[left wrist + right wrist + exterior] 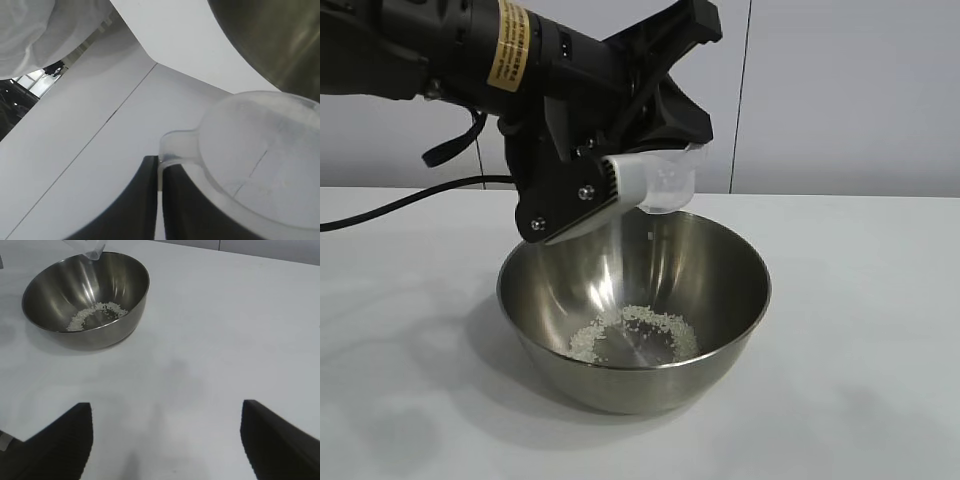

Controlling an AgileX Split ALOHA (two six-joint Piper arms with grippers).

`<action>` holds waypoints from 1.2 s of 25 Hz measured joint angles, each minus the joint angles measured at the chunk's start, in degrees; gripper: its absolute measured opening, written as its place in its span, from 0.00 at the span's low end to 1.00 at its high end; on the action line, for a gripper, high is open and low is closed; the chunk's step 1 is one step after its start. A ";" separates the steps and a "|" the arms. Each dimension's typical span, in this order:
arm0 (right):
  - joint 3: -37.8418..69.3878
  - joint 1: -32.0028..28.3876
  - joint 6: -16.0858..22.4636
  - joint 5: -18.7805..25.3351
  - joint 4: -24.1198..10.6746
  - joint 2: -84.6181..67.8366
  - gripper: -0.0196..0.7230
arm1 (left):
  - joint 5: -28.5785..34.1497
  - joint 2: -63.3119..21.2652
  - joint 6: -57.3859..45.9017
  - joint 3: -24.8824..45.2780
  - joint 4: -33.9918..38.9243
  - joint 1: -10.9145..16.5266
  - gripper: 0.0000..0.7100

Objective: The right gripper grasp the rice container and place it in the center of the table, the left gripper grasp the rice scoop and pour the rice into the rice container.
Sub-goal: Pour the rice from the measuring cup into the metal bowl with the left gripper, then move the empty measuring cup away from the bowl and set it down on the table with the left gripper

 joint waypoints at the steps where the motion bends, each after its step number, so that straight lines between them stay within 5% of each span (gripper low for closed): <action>1: 0.00 0.00 0.00 0.00 0.00 0.00 0.78 | 0.00 0.00 0.00 0.00 0.00 0.00 0.02; 12: 0.00 0.00 0.00 -0.08 0.04 0.00 0.78 | -2.54 0.00 -7.35 0.08 -4.19 0.00 0.02; 18: 0.00 0.00 0.00 -0.08 0.04 0.00 0.78 | -18.69 0.00 -35.92 4.14 -21.60 0.00 0.02; 23: 0.00 0.00 0.00 -0.08 0.04 0.00 0.78 | -26.23 0.00 -54.96 8.13 -36.00 0.00 0.02; 27: 0.00 0.00 0.00 -0.08 0.04 0.00 0.78 | -28.45 -2.28 -63.83 9.92 -57.35 0.37 0.02; 30: 0.00 0.00 0.00 -0.08 0.04 0.00 0.78 | -29.43 -5.72 -67.23 11.44 -75.06 3.51 0.02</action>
